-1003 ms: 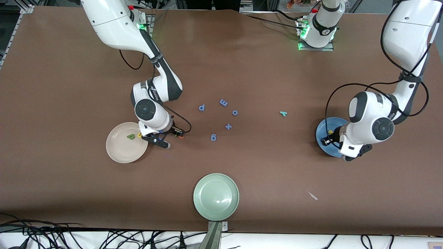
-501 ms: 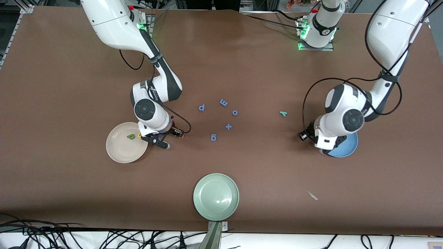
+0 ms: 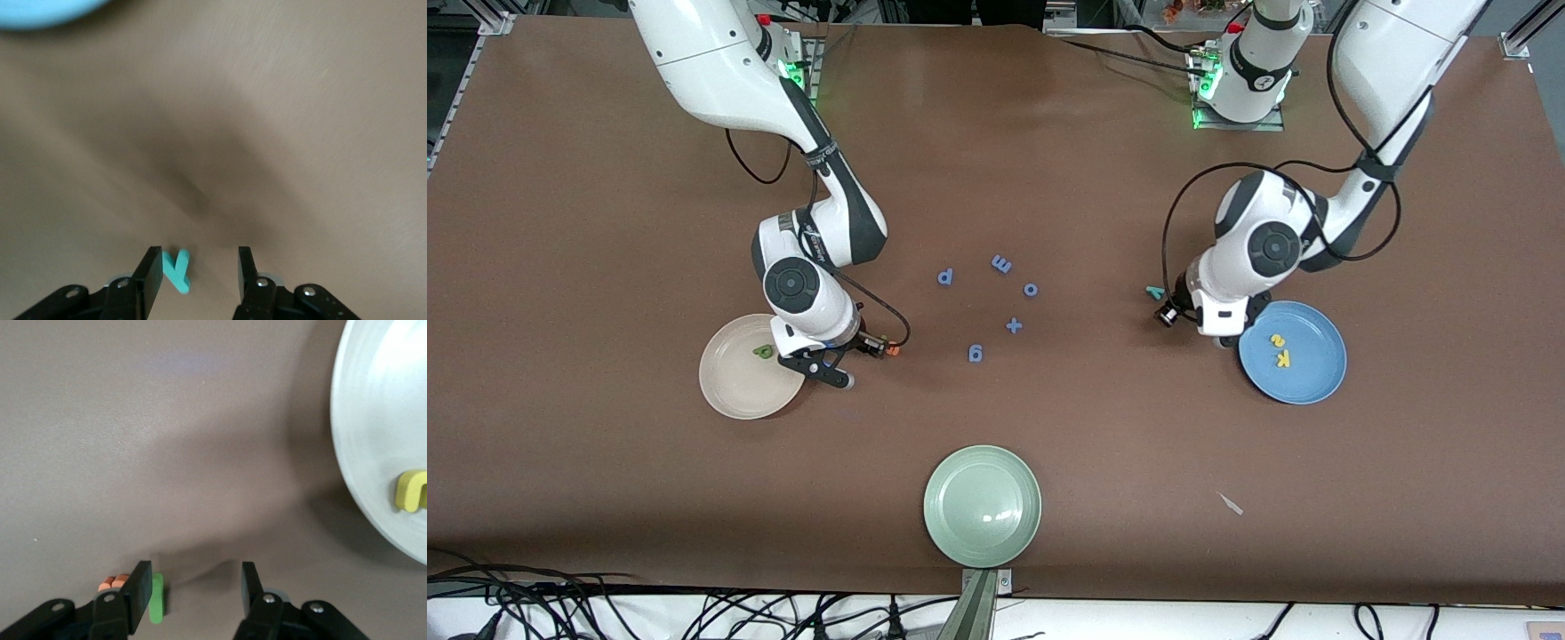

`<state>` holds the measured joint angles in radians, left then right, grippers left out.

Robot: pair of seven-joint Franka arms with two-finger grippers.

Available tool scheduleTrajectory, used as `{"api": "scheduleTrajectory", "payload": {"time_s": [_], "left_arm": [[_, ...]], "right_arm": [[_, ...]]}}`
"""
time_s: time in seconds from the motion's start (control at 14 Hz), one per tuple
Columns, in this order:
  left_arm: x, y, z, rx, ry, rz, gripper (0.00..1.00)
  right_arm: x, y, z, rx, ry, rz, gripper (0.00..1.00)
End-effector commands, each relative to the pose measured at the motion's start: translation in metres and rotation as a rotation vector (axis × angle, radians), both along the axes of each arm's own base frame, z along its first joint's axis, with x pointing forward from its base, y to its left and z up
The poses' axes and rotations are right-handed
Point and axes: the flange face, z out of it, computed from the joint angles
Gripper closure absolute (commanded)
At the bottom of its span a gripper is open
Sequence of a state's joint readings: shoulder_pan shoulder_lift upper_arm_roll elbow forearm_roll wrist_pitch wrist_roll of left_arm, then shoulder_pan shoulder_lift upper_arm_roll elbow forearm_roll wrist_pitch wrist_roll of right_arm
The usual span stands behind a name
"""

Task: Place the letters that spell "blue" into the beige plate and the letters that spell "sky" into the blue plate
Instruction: 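Grasp teal y with the left gripper while the right gripper grasps green l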

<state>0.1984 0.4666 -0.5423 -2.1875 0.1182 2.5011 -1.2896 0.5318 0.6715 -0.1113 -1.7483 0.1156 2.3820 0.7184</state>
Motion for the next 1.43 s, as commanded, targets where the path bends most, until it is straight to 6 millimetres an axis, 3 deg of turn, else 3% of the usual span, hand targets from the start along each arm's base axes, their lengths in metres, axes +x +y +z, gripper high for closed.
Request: {"api": "scheduleTrajectory", "payload": {"time_s": [0.0,0.21,0.72,1.15,1.36], "left_arm": [[-0.019,0.001,0.0,0.033,-0.021,0.065,0.47],[-0.03,-0.017,-0.004,0.08,-0.028,0.084,0.47],[-0.033,-0.015,-0.011,0.144,-0.053,0.116,0.51],[-0.033,-0.017,-0.016,0.14,-0.044,0.107,0.72],[-0.033,-0.018,-0.017,0.139,-0.043,0.105,0.75]], "right_arm": [[-0.001,0.005,-0.002,-0.006,0.007,0.0,0.38],[-0.002,0.008,-0.002,-0.002,0.003,0.003,0.38],[0.01,0.006,-0.002,-0.025,-0.022,0.052,0.38],[0.008,0.011,-0.008,-0.022,-0.018,0.045,0.38],[0.007,0.018,-0.012,-0.012,-0.034,-0.01,0.38]]}}
